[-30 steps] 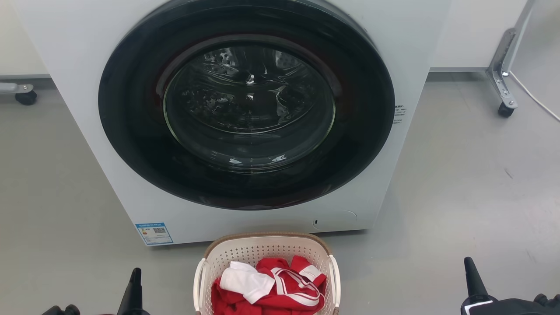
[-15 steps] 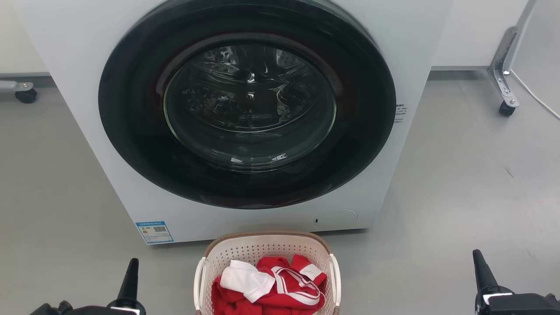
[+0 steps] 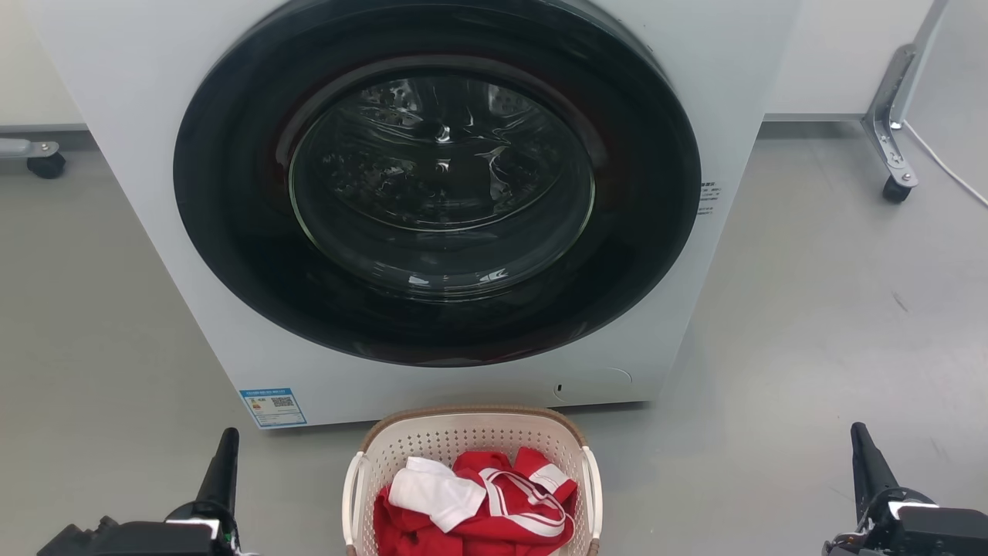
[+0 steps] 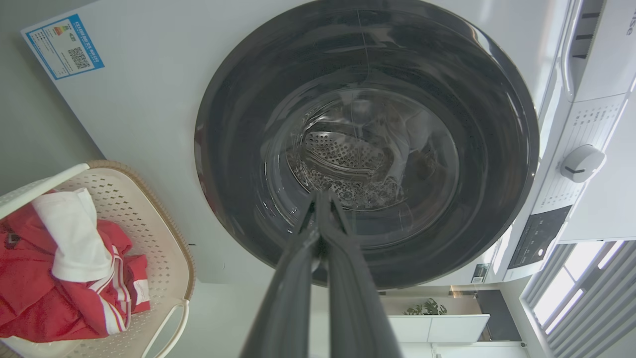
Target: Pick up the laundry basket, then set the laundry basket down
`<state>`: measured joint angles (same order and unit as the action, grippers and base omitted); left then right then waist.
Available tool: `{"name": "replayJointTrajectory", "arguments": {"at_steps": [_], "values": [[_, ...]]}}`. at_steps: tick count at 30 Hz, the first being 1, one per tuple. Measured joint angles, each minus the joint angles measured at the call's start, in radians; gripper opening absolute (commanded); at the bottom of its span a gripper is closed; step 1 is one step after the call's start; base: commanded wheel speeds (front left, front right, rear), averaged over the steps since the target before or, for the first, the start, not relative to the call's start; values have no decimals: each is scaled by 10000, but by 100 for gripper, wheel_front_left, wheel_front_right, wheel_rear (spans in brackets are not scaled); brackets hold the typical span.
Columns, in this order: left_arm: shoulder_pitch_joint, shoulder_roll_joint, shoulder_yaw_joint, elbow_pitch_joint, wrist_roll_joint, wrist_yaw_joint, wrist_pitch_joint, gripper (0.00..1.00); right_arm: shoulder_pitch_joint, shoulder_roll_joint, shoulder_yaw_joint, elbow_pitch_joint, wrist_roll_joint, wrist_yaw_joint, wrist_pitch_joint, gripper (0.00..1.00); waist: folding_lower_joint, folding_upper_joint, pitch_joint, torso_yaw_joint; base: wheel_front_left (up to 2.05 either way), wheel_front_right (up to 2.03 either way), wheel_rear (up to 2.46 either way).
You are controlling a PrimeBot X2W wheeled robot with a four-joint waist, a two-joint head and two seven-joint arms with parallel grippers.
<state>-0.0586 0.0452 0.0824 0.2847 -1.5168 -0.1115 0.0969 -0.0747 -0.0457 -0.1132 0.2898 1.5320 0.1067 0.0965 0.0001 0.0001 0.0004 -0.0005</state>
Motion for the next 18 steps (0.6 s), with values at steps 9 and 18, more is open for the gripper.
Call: {"name": "replayJointTrajectory", "arguments": {"at_steps": [9, 18], "values": [[-199, -25, 79, 88, -830, -125, 169, 0, -124, 13, -192, 86, 639, 92, 167, 0, 0, 0, 14, 5, 0, 0, 0], [-199, -31, 81, 104, -840, -125, 169, 0, -177, 15, -194, 88, 639, 94, 167, 0, 0, 0, 14, 5, 0, 0, 0]]}}
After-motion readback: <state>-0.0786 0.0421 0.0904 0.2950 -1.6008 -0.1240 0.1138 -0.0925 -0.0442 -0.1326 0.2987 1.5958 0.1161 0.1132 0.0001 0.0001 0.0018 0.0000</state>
